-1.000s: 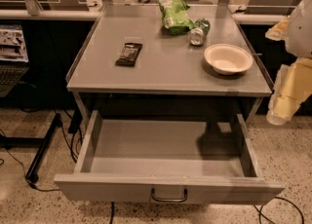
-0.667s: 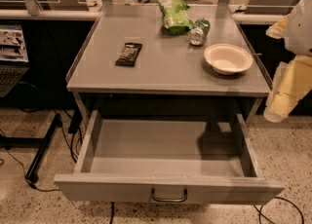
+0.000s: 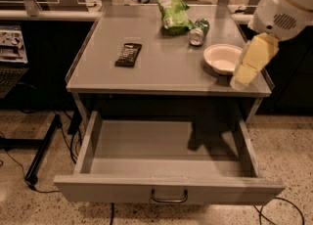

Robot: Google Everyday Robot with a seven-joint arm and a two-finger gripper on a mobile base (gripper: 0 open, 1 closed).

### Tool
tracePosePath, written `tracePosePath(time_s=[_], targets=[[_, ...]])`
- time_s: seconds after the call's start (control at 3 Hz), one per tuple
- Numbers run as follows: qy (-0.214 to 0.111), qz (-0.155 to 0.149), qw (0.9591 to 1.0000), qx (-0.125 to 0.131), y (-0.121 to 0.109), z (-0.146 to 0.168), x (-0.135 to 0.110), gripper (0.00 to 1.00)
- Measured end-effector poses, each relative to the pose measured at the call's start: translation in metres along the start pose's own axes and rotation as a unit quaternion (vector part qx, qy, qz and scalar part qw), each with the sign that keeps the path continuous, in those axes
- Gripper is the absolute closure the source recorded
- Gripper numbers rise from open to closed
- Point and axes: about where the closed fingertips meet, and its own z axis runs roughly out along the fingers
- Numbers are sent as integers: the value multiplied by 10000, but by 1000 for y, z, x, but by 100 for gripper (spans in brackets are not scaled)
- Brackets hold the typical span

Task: Place rxbar chocolate into top drawer

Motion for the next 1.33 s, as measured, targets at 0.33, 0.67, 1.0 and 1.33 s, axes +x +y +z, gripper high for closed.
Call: tracePosePath(time_s=[0.33, 0.67, 1.0, 1.33], targets=[[-9, 348, 9994, -40, -33, 22, -20, 0], [-10, 347, 9994, -39, -33, 22, -20, 0], [-364, 661, 9971, 95, -42, 29, -29, 0], [-892, 1241, 9883, -20, -74, 57, -60, 0]])
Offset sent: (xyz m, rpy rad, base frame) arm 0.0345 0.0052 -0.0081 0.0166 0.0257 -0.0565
